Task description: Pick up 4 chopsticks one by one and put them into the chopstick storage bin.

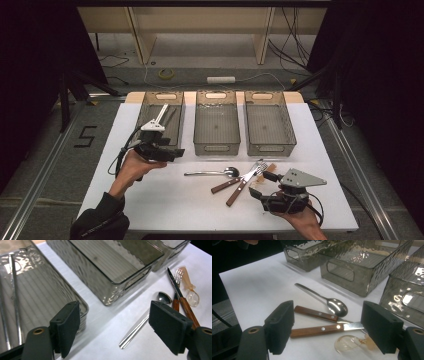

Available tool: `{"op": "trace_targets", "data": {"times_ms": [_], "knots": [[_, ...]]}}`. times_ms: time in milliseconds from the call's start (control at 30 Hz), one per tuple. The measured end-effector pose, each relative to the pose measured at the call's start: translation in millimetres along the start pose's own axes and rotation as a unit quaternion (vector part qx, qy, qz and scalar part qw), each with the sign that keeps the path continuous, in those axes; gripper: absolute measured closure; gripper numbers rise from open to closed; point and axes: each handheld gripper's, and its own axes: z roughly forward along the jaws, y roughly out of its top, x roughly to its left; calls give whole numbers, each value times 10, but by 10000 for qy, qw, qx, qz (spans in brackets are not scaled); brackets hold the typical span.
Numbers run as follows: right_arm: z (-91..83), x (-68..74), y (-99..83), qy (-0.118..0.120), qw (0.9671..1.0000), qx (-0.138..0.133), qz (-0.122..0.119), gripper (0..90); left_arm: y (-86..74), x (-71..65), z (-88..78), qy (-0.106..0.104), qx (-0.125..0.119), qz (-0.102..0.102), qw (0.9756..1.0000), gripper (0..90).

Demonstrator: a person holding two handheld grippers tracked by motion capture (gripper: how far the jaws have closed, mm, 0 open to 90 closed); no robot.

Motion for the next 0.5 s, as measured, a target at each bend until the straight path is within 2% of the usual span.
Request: {"op": "trace_targets", "data": {"times_ms": [200, 333, 500], "knots": [[-3, -4, -3, 33, 10000, -11, 20, 279, 3, -79, 39, 2, 122, 187, 9998, 234], [-2, 2, -5, 25, 10000, 0, 17, 279, 6, -137, 66, -54, 152, 240, 9996, 230], [1, 3, -4, 34, 10000, -4, -14, 279, -2, -228, 120, -30, 316, 504, 9982, 222]]}}
